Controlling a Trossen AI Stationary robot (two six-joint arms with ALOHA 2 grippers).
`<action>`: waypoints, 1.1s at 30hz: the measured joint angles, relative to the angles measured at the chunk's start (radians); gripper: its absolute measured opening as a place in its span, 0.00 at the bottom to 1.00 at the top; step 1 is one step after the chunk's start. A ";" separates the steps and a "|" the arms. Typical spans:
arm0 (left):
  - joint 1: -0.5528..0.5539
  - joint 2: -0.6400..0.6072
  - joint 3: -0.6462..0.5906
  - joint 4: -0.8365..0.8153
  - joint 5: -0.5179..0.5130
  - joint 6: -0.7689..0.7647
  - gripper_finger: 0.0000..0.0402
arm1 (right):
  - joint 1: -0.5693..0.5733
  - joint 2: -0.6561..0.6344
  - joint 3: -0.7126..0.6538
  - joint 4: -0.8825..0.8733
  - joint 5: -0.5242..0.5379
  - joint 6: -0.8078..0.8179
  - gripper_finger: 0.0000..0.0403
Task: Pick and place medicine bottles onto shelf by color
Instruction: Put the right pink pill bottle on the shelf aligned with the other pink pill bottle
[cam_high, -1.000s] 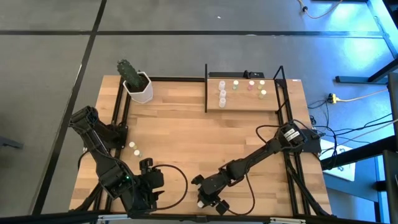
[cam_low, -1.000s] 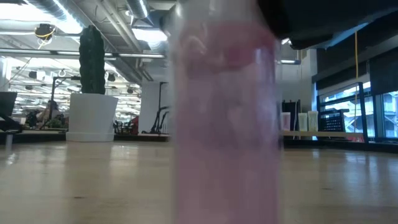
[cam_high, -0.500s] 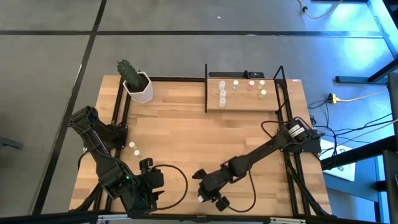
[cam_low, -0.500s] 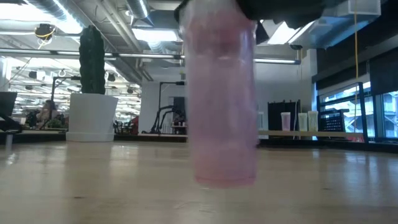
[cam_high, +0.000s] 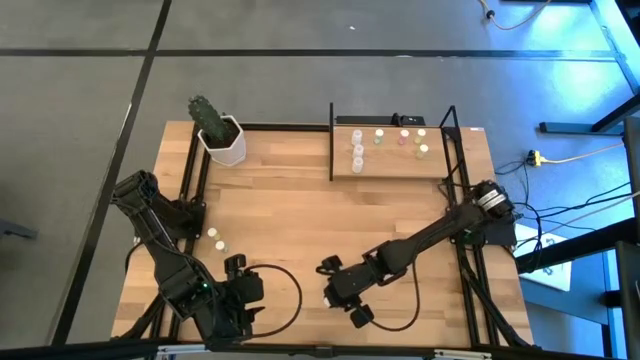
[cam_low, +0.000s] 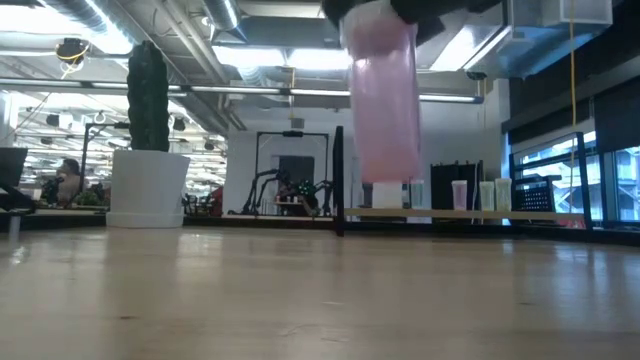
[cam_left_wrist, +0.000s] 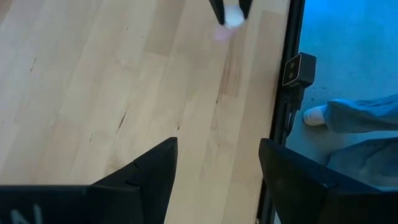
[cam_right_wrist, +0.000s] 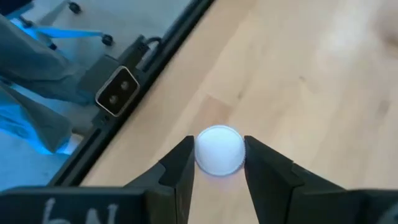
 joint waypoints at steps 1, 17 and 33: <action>0.000 0.000 0.000 0.001 0.000 0.000 0.55 | 0.000 -0.012 0.000 -0.019 0.009 0.012 0.31; 0.000 0.000 0.000 0.002 0.000 0.000 0.55 | -0.002 -0.204 -0.054 -0.256 0.107 0.126 0.31; 0.000 0.000 0.000 0.003 0.000 0.000 0.55 | 0.002 -0.620 -0.557 -0.066 0.449 0.497 0.31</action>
